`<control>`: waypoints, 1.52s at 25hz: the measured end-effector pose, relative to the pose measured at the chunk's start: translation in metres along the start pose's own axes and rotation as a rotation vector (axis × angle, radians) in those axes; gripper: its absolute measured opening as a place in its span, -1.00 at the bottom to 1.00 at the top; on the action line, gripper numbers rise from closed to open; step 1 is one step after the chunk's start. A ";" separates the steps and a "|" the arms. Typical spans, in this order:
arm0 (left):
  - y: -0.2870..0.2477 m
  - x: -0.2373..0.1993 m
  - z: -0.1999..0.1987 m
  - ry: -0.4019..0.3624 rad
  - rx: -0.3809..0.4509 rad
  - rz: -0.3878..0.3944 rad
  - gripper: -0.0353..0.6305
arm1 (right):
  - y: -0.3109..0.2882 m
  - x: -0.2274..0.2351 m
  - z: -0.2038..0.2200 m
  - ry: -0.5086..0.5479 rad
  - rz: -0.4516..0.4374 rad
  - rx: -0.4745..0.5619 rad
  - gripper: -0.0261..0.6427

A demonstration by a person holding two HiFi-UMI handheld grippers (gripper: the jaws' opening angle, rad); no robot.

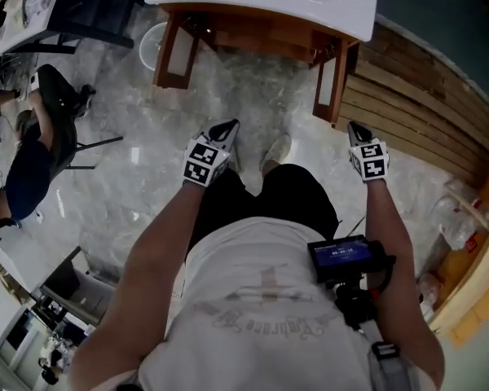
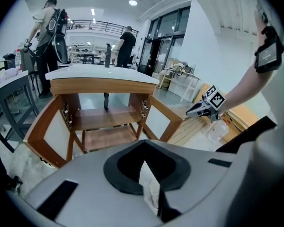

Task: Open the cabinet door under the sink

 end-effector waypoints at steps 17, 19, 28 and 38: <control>0.107 -0.039 -0.081 -0.014 0.140 0.068 -0.87 | 0.078 -0.060 -0.239 -0.211 -0.011 0.511 -0.88; 0.116 -0.042 -0.090 -0.022 0.162 0.081 -0.87 | 0.082 -0.069 -0.251 -0.221 -0.012 0.535 -0.88; 0.145 -0.051 -0.090 -0.012 0.205 0.138 -0.87 | 0.101 -0.109 -0.259 -0.285 0.027 0.569 -0.88; 0.152 -0.055 -0.078 -0.060 0.155 0.207 -0.87 | 0.097 -0.148 -0.257 -0.327 0.058 0.540 -0.88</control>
Point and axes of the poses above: the fingertips, and each gripper's own axes: y backward along the fingers, x to its right, z out of its underside, the point moved 6 cm from there along y, backward along the fingers, and after that the axes turned 15 degrees about y, right-handed, at the moved point
